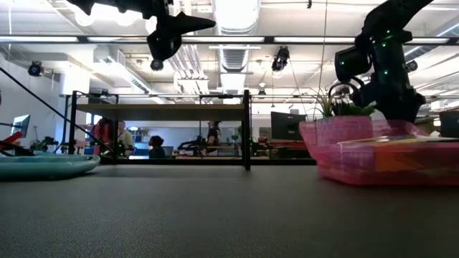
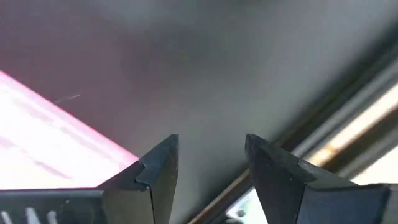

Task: Pack school essentials
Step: Close the pink case

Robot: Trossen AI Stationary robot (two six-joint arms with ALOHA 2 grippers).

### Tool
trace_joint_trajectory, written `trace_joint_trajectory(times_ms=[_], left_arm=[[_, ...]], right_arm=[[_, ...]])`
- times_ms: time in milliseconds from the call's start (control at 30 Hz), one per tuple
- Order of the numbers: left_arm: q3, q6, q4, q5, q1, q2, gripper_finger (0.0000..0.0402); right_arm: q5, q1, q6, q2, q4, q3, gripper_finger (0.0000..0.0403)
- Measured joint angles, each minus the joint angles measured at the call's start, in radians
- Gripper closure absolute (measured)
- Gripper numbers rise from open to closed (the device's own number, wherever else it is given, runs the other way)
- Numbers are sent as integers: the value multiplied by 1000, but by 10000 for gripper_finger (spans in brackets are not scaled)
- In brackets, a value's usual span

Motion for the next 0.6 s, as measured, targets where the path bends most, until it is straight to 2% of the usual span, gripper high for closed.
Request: trace_joint_trajectory(times_ms=[167,333,467,600], left_arm=[[0,1,-1,-3,0,0,191],[-1,1,-6,-48,0,27,191],[0,1,45,-48,0,99,191],[3,0,183,-46,0,203,191]], right_arm=[[-114,0,-14,-21,-1,6,226],[-217,4,-4,-59,-1,11,226],[-267,25,25,-95,-1,11,226],[-289,57,61,-128,1,11,226]])
